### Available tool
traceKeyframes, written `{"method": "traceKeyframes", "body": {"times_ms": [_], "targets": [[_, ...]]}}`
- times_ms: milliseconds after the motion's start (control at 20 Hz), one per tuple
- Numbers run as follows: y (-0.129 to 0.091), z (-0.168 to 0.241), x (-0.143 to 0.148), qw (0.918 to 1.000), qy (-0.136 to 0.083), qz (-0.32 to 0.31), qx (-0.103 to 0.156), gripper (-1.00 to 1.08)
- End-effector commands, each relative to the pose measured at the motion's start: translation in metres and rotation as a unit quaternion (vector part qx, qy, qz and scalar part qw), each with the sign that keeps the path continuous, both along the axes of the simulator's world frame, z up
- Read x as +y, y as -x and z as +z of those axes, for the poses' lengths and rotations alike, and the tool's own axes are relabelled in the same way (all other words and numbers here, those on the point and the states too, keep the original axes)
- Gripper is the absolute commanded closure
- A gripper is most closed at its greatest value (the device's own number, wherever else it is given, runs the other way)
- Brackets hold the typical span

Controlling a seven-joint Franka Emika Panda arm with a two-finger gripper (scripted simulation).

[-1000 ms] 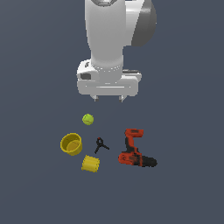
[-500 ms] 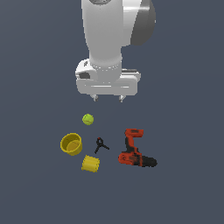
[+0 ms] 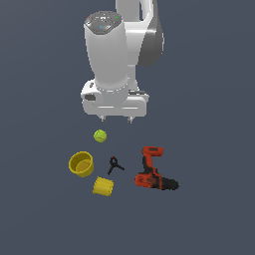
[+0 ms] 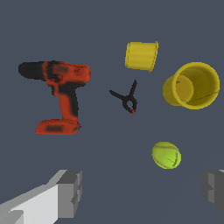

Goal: Pick up a designated object from a clutter of objects.

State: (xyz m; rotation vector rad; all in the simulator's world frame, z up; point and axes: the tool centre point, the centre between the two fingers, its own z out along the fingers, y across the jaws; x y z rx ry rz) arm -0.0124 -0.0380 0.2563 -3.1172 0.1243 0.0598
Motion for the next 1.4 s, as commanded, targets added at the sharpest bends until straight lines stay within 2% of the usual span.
{"method": "traceKeyframes", "body": {"times_ms": [0, 300, 750, 1050, 1350], "targets": [[0.003, -0.016, -0.01, 1.0, 0.0, -0.004, -0.002, -0.92], [0.017, -0.065, -0.042, 0.9998, 0.0, -0.016, -0.007, -0.92], [0.053, -0.13, -0.085, 0.9993, 0.006, -0.035, -0.015, -0.92], [0.072, -0.154, -0.101, 0.9989, 0.01, -0.043, -0.017, -0.92], [0.081, -0.164, -0.108, 0.9987, 0.012, -0.046, -0.018, -0.92]]}}
